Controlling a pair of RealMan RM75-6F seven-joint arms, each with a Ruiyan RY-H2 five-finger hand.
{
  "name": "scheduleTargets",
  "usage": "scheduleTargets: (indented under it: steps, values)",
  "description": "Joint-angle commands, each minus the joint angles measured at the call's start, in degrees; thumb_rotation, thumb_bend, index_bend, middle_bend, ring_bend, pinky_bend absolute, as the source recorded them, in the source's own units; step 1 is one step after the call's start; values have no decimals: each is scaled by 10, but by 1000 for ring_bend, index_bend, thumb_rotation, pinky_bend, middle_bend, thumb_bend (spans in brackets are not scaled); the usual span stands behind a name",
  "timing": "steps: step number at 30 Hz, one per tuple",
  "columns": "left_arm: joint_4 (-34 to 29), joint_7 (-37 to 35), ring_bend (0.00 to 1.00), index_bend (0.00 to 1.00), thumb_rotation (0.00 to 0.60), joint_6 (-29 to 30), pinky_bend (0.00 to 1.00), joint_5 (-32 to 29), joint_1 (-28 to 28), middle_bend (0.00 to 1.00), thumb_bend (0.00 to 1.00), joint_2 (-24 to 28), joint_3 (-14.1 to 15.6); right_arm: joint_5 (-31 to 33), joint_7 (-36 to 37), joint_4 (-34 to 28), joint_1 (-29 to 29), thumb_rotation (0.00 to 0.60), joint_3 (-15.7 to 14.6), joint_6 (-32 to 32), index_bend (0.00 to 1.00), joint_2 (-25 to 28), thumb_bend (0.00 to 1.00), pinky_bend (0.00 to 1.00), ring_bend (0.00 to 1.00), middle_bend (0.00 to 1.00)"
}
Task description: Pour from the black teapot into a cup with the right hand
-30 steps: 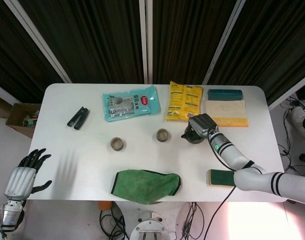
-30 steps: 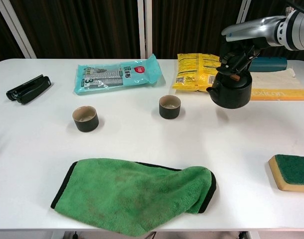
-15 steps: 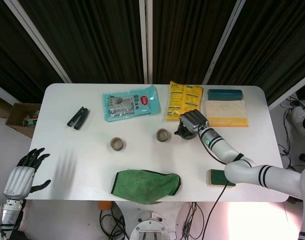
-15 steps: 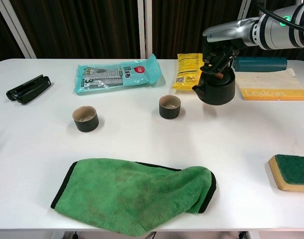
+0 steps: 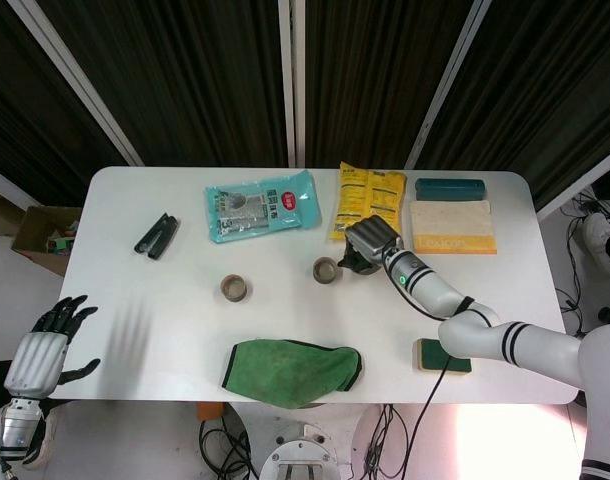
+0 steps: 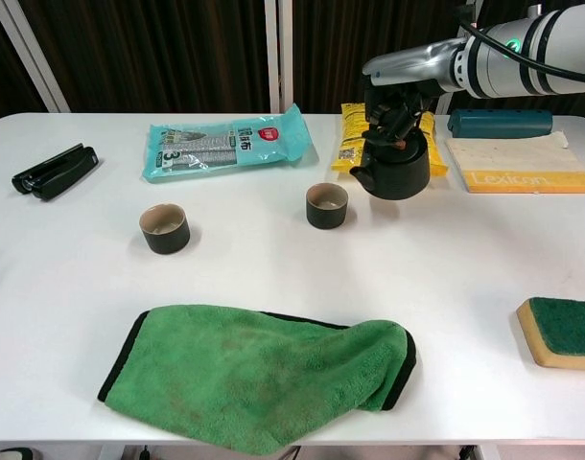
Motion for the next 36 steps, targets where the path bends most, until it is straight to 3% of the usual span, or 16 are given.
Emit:
scheduleTargets:
  steps: [1,15,36]
  values:
    - [1,-1,74,212,600,0,226,-1,0,86,130,0,0,-4,0,8,5,590,1,-3,1000,-6,538,538,968,1000]
    - [13,-14,74,212,600,-1,226,-3,1,86,130,-4,-1,-9,-39,38,31,600,-5,-2,1000,-31,536,542,970,1000]
    - [26,-31,74,212,600,5,226,-2,4,86,130,-7,-1,39,-112,38,61,600,-24,12,1000,-47,534,543,970,1000]
